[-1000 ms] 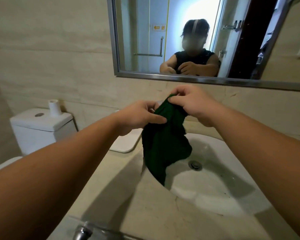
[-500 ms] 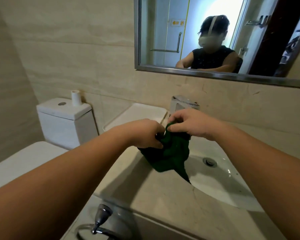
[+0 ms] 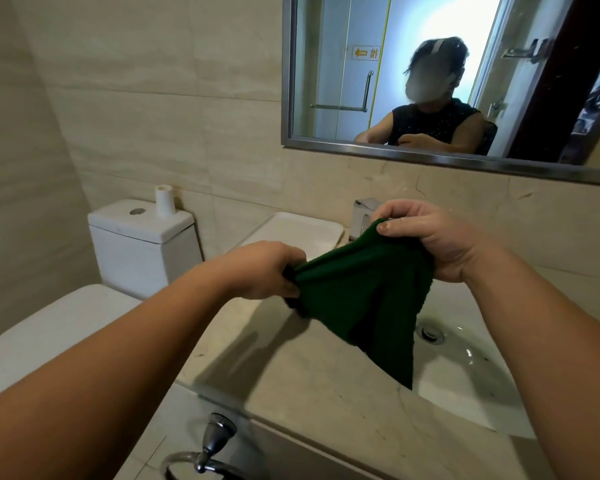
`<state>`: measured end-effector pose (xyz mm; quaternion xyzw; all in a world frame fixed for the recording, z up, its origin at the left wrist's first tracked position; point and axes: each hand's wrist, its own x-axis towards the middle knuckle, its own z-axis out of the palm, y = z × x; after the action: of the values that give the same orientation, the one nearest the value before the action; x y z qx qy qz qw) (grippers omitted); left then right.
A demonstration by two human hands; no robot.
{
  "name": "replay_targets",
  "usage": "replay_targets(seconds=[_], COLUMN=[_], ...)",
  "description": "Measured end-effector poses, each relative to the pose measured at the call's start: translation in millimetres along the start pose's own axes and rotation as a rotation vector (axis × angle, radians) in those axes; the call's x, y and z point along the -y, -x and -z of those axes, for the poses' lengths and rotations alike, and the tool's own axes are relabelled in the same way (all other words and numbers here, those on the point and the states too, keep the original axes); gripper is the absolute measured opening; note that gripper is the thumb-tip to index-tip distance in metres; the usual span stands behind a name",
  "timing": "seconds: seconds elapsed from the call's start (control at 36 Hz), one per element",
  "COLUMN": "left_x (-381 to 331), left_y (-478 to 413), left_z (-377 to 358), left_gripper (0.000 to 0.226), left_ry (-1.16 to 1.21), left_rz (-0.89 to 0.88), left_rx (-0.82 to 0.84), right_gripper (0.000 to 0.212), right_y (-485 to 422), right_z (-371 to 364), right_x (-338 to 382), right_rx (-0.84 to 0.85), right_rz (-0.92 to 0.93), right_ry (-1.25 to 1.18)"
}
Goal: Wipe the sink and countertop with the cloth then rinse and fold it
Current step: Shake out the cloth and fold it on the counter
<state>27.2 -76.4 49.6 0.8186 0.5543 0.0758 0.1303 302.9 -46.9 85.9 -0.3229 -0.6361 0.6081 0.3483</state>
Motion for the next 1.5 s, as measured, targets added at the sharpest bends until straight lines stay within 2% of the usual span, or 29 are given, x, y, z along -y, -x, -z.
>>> replay_targets(seconds=[0.06,0.14,0.19,0.25,0.33,0.56,0.64,0.72,0.78,0.83,0.92,0.97,1.03,1.08,1.11,1.19,1.25,1.31,1.39,1.44,1.5], left_x=[2,-6,-13,-18,-16,33,49,67,73,76,79,79,79,79,80,86,85,81,85,92,97], left_y=[3,9,14,19,25,44,47,46,43,38,33,33,38,49,56,76,85,93,98,98,95], left_z=[11,29,42,51,55,77,86,80,68,58,54,60,69,78,82,86,77,59,29,12,3], left_gripper=[0.009,0.008,0.005,0.005,0.005,0.023,0.012,0.008,0.001,0.006,0.004,0.003,0.004,0.009,0.014,0.014,0.015,0.017,0.017,0.016,0.013], left_ry=[-0.016,-0.012,0.109,0.25,0.327,0.18,0.111,0.086,0.153,0.296,0.57,0.748,0.818,0.768,0.703,0.537,0.543,0.554,0.556,0.57,0.569], left_rz=[0.026,0.057,0.073,0.088,0.115,0.218,0.26,0.325,0.354,0.373,0.361,0.29,0.199,0.137,0.119,0.156,0.257,0.347,0.437,0.477,0.507], left_rx=[-0.078,-0.359,-0.576,-0.693,-0.636,-0.391,-0.27,-0.223,-0.291,-0.448,-0.714,-0.793,-0.814,-0.751,-0.667,-0.18,0.186,0.415,0.5,0.46,0.365], right_gripper=[0.007,0.018,0.024,0.022,0.019,0.022,0.02,0.009,0.003,0.011,0.014,0.012,0.006,0.008,0.007,0.008,0.014,0.011,0.011,0.011,0.01], right_y=[1,0,0,-1,-4,-7,-11,-19,-26,-34,-40,-41,-36,-28,-22,-3,6,10,11,11,8], right_z=[-2,-8,-10,-11,-14,-9,-11,-15,-17,-17,-16,-15,-16,-17,-18,-24,-30,-36,-41,-42,-40], right_x=[1,7,15,21,23,11,8,2,-3,-7,-3,5,16,26,29,32,26,12,-22,-41,-53], right_rx=[-0.014,-0.107,-0.176,-0.205,-0.211,-0.339,-0.35,-0.411,-0.483,-0.536,-0.562,-0.571,-0.56,-0.503,-0.449,-0.182,0.038,0.232,0.362,0.373,0.306], right_rz=[0.02,0.097,0.168,0.217,0.219,0.122,0.073,0.011,-0.016,0.023,0.111,0.163,0.209,0.207,0.184,0.017,-0.177,-0.359,-0.53,-0.572,-0.56], right_ry=[-0.025,-0.114,-0.233,-0.295,-0.231,-0.027,0.014,0.122,0.267,0.358,0.319,0.303,0.283,0.268,0.259,0.262,0.375,0.535,0.652,0.682,0.672])
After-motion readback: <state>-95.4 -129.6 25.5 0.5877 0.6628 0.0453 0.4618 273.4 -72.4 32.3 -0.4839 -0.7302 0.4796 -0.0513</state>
